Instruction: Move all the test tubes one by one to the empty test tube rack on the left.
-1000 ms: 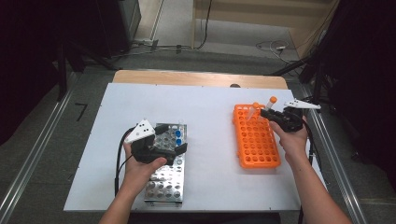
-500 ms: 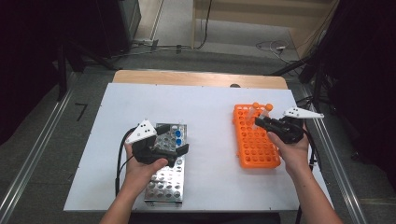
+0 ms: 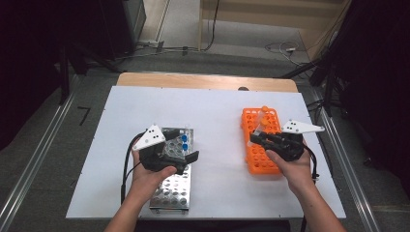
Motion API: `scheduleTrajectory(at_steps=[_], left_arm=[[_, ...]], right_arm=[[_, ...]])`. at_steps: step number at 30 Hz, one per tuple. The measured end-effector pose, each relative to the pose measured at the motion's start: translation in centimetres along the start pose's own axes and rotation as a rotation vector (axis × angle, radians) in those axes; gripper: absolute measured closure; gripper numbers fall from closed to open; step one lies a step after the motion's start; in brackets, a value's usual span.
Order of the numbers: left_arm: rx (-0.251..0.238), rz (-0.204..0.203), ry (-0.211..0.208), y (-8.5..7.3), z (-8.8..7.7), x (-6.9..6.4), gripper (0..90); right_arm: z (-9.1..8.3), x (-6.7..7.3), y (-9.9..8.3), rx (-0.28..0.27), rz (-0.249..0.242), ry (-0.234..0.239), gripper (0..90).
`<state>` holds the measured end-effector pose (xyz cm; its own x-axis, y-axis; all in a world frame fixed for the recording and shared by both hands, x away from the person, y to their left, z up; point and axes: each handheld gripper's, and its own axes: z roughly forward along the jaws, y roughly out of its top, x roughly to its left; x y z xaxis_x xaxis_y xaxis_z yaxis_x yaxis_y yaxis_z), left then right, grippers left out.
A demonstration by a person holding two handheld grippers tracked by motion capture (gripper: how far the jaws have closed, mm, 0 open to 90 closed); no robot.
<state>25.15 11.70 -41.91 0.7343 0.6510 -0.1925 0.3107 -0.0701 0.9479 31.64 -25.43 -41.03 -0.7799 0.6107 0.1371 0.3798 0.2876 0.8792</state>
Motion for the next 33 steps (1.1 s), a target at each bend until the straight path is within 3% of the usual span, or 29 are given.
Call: scheduleTrajectory(at_steps=[21,33], left_arm=[[0.000,0.027,-0.026,0.5,0.1,-1.2,1.3],[-0.003,0.043,-0.075,0.8,0.5,-2.4,4.7]], right_arm=[[2.1,4.8,0.1,0.044,-0.089,0.134,72.4],[2.9,7.2,0.1,0.064,-0.137,0.190,72.4]])
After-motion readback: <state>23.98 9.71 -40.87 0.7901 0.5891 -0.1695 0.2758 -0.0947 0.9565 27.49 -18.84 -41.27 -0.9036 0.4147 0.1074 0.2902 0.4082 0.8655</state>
